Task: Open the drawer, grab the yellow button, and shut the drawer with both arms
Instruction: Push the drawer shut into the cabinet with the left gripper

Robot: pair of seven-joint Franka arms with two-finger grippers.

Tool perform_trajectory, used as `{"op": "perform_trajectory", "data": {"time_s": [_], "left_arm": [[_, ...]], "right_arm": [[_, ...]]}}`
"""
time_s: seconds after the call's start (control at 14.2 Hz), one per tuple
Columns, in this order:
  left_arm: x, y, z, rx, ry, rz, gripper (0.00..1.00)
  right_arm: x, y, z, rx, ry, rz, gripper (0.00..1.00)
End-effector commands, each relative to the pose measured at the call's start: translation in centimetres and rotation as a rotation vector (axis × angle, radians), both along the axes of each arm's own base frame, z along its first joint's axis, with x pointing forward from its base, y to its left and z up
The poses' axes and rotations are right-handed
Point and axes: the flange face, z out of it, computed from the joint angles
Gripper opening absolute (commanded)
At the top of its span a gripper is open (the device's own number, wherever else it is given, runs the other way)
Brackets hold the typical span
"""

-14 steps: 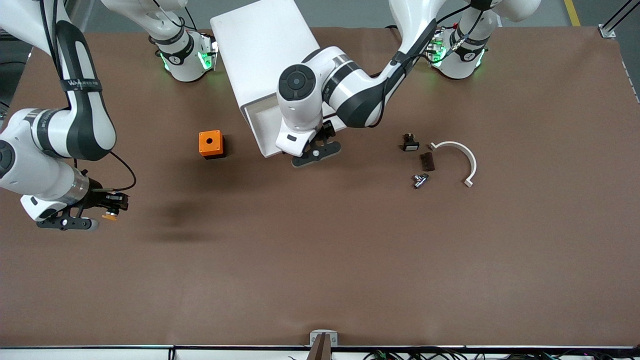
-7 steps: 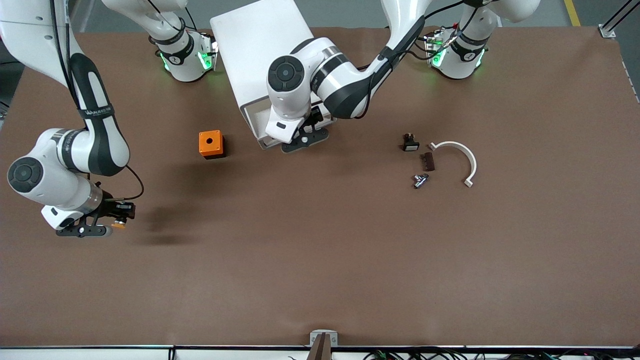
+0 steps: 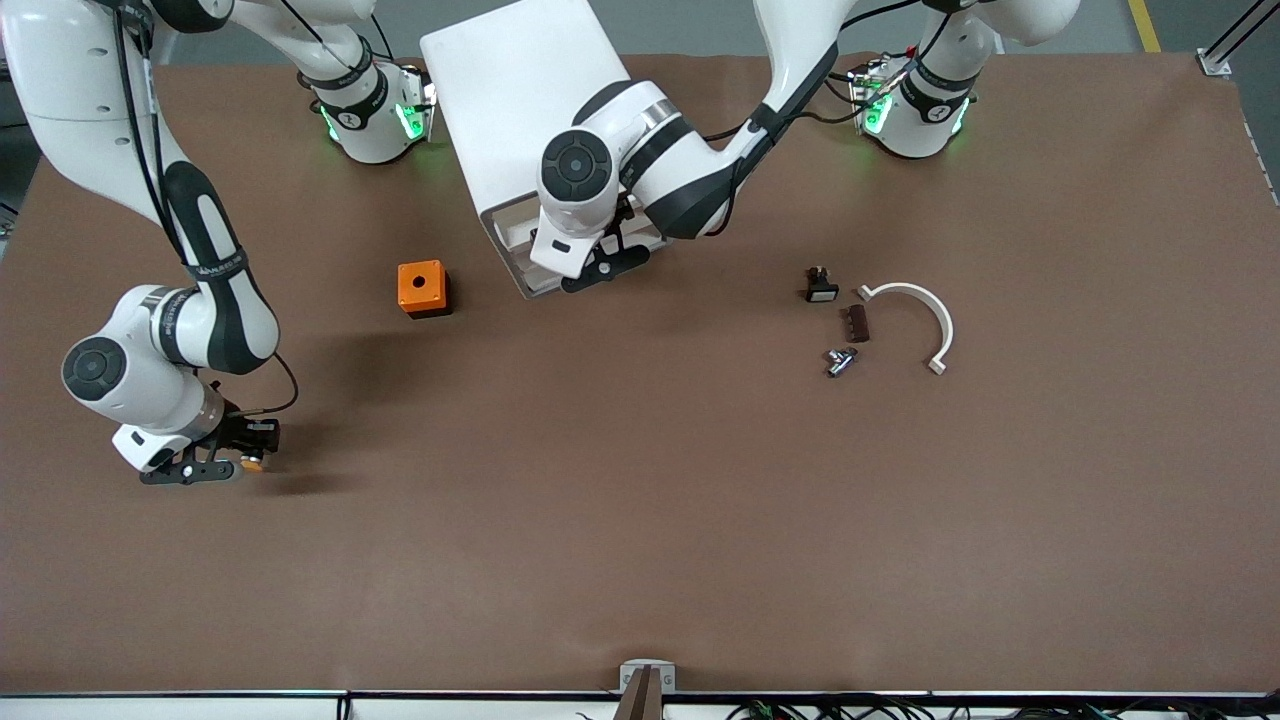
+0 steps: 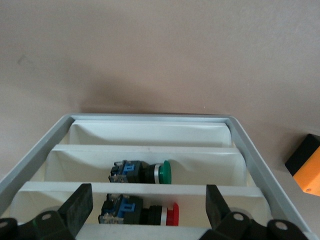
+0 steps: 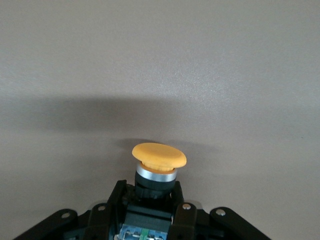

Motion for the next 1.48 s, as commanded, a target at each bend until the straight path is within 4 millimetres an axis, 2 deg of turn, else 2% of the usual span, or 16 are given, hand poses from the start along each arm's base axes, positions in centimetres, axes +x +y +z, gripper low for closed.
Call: {"op": "perform_trajectory", "data": {"time_s": [0.0,0.28,0.63,0.85,0.99,1.13,1.27,1.34,1.41], "left_arm": [[-0.8,-0.3,0.0,-0.024,0.051,0.022,0.99],[-1.3,-0.4,-0.4,-0.069,0.148,0.073,0.99],[-1.6,-0.4,-1.0,-0.072,0.172,0.077,0.99],[-1.4,-0.2,-0.7,-0.079,0.172,0.076,0.99],[-0.5,0.4,-0.2,-0.082,0.162,0.089,0.99],[0.0,0.6,0.6,-0.084,0.157,0.115,0.99],[1.5,1.5,0.9,-0.088,0.147,0.130,0.99],[2.3,2.2,2.2,-0.099,0.130,0.137,0.99],[3.4,3.1,3.5,-0.112,0.114,0.153,0.99]], "right_arm": [[0.3,-0.1,0.0,0.011,-0.011,0.024,0.00],[0.5,0.3,0.1,0.011,-0.014,0.029,0.00],[0.4,0.5,-0.6,0.015,-0.005,0.026,0.00],[0.6,2.0,-0.7,0.041,-0.008,0.017,0.00],[0.7,3.6,-0.7,0.056,-0.010,0.004,0.00],[0.8,4.6,-0.7,0.058,-0.009,-0.022,0.00],[0.8,5.2,-0.7,0.058,-0.010,-0.014,0.00],[0.8,5.2,-0.7,0.058,-0.008,-0.013,0.00],[0.9,5.2,-0.7,0.058,-0.008,-0.014,0.07]]}}
